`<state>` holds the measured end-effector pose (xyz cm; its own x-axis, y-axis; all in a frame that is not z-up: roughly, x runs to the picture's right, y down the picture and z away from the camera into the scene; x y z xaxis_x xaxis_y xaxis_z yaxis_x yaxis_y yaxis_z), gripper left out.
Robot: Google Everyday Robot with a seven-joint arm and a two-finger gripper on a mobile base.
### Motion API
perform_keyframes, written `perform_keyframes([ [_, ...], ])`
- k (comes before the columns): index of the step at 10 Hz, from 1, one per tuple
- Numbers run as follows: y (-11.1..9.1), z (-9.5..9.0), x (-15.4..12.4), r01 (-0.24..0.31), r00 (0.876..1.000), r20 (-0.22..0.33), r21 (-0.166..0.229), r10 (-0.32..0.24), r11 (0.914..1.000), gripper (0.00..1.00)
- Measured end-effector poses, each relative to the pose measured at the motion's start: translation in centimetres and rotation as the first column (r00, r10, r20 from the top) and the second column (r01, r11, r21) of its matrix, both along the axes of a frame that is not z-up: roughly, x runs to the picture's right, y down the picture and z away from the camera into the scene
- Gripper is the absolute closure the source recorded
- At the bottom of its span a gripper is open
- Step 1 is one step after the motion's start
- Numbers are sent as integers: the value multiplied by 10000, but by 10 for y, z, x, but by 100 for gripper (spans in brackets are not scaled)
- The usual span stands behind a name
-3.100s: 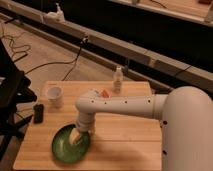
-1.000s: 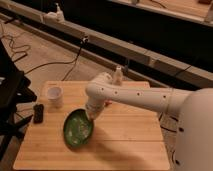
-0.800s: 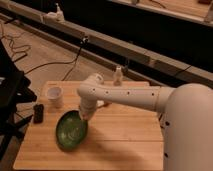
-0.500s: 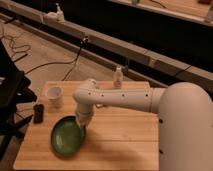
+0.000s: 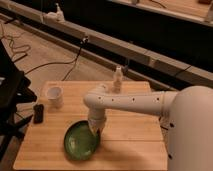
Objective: Drag the ceramic bowl in a circle
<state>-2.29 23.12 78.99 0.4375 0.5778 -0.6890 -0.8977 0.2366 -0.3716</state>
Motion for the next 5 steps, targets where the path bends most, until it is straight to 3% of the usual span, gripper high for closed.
perform_keyframes([
  [3, -38, 16, 11, -268, 9969, -737, 305, 290, 9992, 100],
  [5, -55, 25, -15, -146, 9987, -489, 462, 169, 9988, 100],
])
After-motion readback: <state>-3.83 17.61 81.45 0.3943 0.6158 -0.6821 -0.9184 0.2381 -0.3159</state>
